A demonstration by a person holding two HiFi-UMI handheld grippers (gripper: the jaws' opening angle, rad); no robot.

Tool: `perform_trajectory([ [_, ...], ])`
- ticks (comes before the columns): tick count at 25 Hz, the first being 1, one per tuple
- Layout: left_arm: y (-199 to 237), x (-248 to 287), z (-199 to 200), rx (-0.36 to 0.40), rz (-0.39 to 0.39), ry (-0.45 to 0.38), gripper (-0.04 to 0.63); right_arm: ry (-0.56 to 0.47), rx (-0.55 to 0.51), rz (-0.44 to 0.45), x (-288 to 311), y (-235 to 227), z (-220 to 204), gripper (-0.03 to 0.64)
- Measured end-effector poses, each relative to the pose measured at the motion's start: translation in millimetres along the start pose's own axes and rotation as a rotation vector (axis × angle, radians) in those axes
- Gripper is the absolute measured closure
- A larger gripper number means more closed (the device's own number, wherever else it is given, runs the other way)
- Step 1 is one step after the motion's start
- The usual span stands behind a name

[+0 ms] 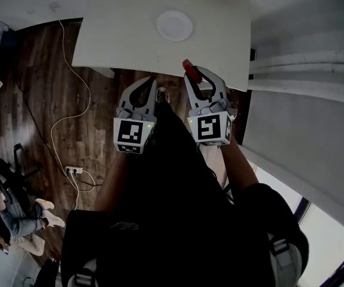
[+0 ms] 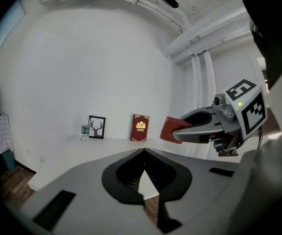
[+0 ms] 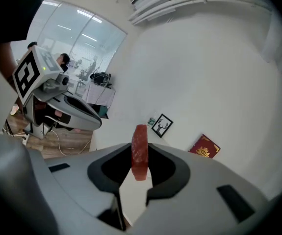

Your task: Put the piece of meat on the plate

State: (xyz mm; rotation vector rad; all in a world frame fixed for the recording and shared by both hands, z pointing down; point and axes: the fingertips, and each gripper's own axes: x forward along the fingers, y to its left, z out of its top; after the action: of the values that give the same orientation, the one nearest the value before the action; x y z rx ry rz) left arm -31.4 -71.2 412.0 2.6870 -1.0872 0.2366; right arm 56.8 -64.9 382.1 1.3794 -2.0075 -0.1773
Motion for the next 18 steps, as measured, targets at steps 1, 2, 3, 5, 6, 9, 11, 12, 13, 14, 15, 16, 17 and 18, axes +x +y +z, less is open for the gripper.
perform_trajectory([
  [1, 3, 7, 0, -0.007, 0.007, 0.005, 0.594, 0.007, -0.009, 0.007, 7, -4, -3, 0.514],
  [2, 6, 13, 0, -0.012, 0.010, 0.011, 0.594, 0.014, -0.014, 0.017, 15, -7, -5, 0.514],
  [3, 7, 20, 1, -0.015, 0.010, 0.017, 0.594, 0.018, -0.018, 0.030, 22, -11, -6, 0.514],
  [5, 10, 33, 1, -0.016, 0.006, 0.034, 0.594, 0.025, -0.026, 0.054, 37, -17, -8, 0.514],
  [6, 11, 40, -1, -0.018, 0.004, 0.045, 0.594, 0.031, -0.034, 0.063, 44, -21, -9, 0.514],
  [9, 15, 62, -9, -0.034, 0.002, 0.082, 0.594, 0.068, -0.077, 0.082, 64, -31, -20, 0.514],
  [11, 19, 75, -13, -0.045, 0.001, 0.100, 0.594, 0.098, -0.105, 0.092, 79, -38, -29, 0.514],
  [12, 20, 82, -14, -0.049, 0.002, 0.108, 0.594, 0.110, -0.111, 0.098, 86, -41, -34, 0.514],
  [13, 21, 88, -16, -0.052, 0.002, 0.114, 0.594, 0.119, -0.113, 0.104, 92, -44, -40, 0.514],
  [14, 20, 94, -19, -0.053, 0.002, 0.120, 0.594, 0.123, -0.114, 0.106, 98, -47, -48, 0.514],
  [15, 19, 100, -21, -0.054, 0.002, 0.125, 0.594, 0.122, -0.115, 0.106, 104, -50, -56, 0.514],
  [16, 18, 104, -24, -0.054, 0.004, 0.131, 0.594, 0.121, -0.112, 0.107, 108, -51, -64, 0.514],
  [17, 18, 107, -27, -0.053, 0.005, 0.137, 0.594, 0.123, -0.106, 0.109, 112, -52, -70, 0.514],
  [18, 19, 110, -30, -0.052, 0.008, 0.143, 0.594, 0.128, -0.102, 0.114, 116, -52, -74, 0.514],
])
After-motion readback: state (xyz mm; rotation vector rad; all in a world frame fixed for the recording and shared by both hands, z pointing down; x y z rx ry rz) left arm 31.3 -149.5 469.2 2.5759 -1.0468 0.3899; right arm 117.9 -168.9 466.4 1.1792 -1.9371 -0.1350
